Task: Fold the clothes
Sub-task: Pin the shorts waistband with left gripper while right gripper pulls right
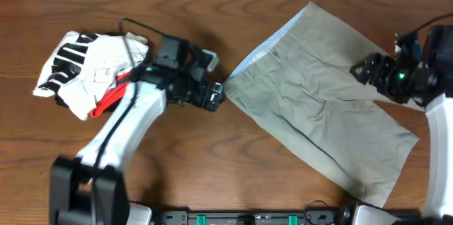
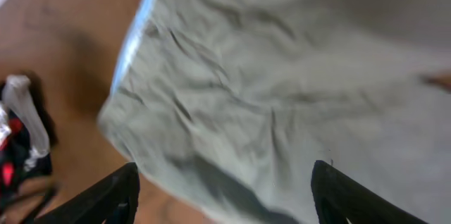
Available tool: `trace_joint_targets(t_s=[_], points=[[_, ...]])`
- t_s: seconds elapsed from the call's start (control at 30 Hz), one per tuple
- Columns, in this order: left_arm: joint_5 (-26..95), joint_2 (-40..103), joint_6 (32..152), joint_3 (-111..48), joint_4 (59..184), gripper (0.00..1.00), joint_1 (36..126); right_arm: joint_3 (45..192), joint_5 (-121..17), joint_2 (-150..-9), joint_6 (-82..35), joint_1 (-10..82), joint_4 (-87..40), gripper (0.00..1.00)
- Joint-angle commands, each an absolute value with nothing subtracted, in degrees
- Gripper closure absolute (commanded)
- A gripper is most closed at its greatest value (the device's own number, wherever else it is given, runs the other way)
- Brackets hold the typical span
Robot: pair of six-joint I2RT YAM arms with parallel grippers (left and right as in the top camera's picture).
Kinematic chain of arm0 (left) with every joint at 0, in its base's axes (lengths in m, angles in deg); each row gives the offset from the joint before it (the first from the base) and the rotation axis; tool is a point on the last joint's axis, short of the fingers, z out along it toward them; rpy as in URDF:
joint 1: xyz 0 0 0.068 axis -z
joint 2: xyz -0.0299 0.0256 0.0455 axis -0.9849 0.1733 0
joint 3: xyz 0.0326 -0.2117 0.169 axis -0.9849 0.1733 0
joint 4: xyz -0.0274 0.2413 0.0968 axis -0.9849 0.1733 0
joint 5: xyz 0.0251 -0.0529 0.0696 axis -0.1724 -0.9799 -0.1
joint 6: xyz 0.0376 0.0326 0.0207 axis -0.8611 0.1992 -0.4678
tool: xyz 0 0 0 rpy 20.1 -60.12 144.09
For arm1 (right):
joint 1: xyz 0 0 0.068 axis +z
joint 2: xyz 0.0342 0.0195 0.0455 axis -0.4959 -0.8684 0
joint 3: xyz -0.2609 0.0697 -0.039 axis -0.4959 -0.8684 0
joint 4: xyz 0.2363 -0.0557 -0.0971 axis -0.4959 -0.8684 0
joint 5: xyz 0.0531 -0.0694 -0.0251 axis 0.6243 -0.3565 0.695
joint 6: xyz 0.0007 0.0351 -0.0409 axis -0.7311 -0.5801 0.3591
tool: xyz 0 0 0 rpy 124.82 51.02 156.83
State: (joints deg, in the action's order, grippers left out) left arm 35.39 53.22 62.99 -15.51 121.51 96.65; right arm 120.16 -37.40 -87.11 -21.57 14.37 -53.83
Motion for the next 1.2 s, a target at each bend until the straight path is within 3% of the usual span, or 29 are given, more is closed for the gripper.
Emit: trace_joint_targets(t_s=[0.0,0.5,0.57,0.63,0.77,0.97,1.17], points=[[35.63,57.99,61.98,-15.77,118.91,0.06,96.89,120.82,-40.61,-86.14,-20.34,14.44,-57.65,0.25],[32.39,70.73,72.32,-15.77,102.4,0.11,99.31,120.82,-41.81,-86.08,-18.88,14.44,-63.31,0.25],[32.39,71.32,73.22,-15.77,100.11,0.19,99.84,120.82,-41.81,-86.08,-18.88,14.42,-63.31,0.25],[32.41,71.56,73.79,-15.77,98.47,0.36,100.27,120.82,-41.84,-86.08,-18.88,14.44,-63.4,0.25],[32.87,71.28,74.46,-15.79,99.32,0.94,100.49,120.82,-42.4,-86.08,-18.88,14.42,-63.47,0.25],[46.77,65.51,81.11,-15.79,113.16,0.94,96.51,120.4,-48.06,-86.25,-19.82,14.42,-63.34,0.33],[56.26,55.98,82.31,-15.79,124.59,0.95,91.73,116.32,-51.04,-88.31,-21.52,14.37,-59.03,0.33]])
